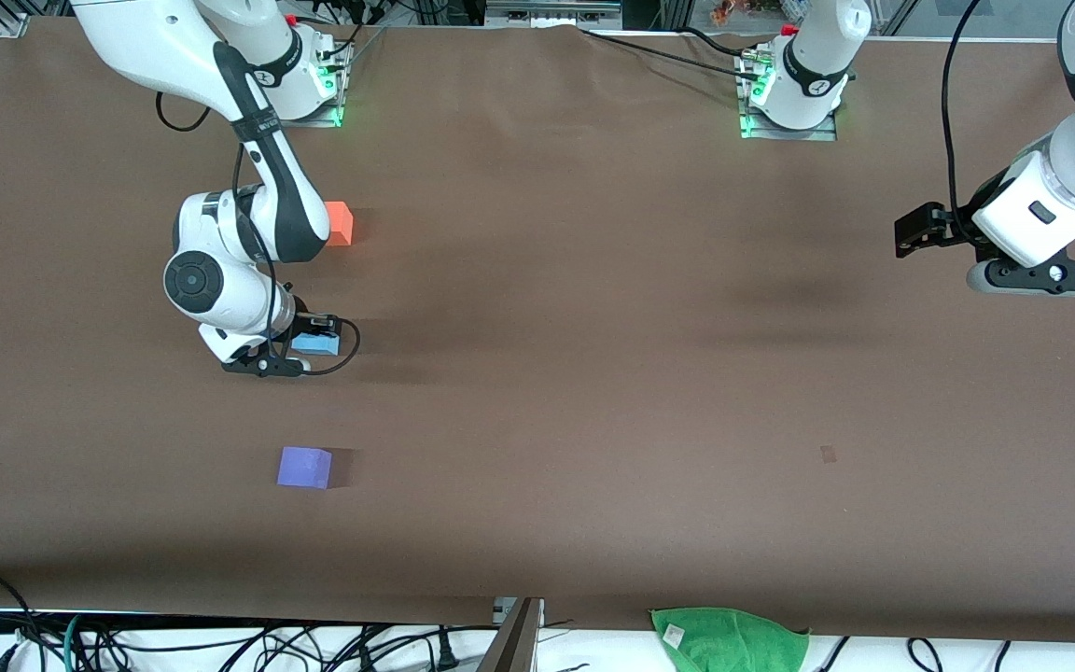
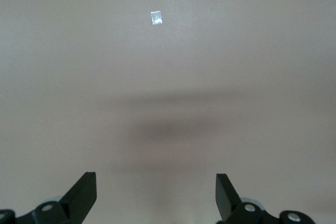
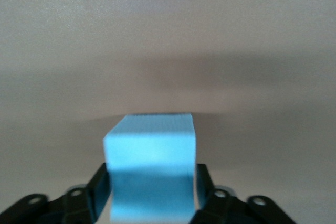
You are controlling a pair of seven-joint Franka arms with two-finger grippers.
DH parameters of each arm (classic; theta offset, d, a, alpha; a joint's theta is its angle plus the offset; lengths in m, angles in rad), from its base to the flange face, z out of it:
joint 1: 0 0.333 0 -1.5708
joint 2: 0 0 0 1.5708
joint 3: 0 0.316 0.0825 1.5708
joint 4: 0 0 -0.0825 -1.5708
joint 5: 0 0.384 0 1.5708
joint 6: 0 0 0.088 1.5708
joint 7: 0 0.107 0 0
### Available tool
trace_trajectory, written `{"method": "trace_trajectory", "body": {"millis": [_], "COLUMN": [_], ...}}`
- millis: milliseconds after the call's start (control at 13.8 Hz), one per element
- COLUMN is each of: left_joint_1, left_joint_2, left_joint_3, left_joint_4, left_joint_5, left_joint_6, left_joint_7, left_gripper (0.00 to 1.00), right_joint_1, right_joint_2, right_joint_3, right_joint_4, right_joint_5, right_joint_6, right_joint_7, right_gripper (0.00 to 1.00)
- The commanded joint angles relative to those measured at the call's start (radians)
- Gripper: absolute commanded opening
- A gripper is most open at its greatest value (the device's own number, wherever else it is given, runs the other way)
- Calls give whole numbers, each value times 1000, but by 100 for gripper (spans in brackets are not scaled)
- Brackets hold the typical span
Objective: Place blue block between orange and purple blocks
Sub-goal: 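Lower the blue cube between the orange and purple cubes, open the right gripper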
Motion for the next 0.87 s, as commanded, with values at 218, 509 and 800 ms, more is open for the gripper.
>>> {"method": "trace_trajectory", "body": {"millis": [218,509,800], "left_joint_1": [-2,-2,-3], "left_joint_2": [3,3,3], "left_joint_3": [2,2,2], "left_joint_4": [12,12,12], "left_joint_5": [-3,-3,-3], "left_joint_6": [1,1,1], "left_joint_7": [-2,-2,-2], "left_gripper": [100,100,100], "right_joint_1": [3,3,3], "right_joint_2": [-25,-37,-179], "right_joint_3": [-14,-46,-68], "right_joint_4": [69,268,331], "right_joint_5": [17,8,1], "right_joint_6": [-77,-306,-429], "right_joint_7": [-12,-9,-15], "right_gripper": [100,100,100]}}
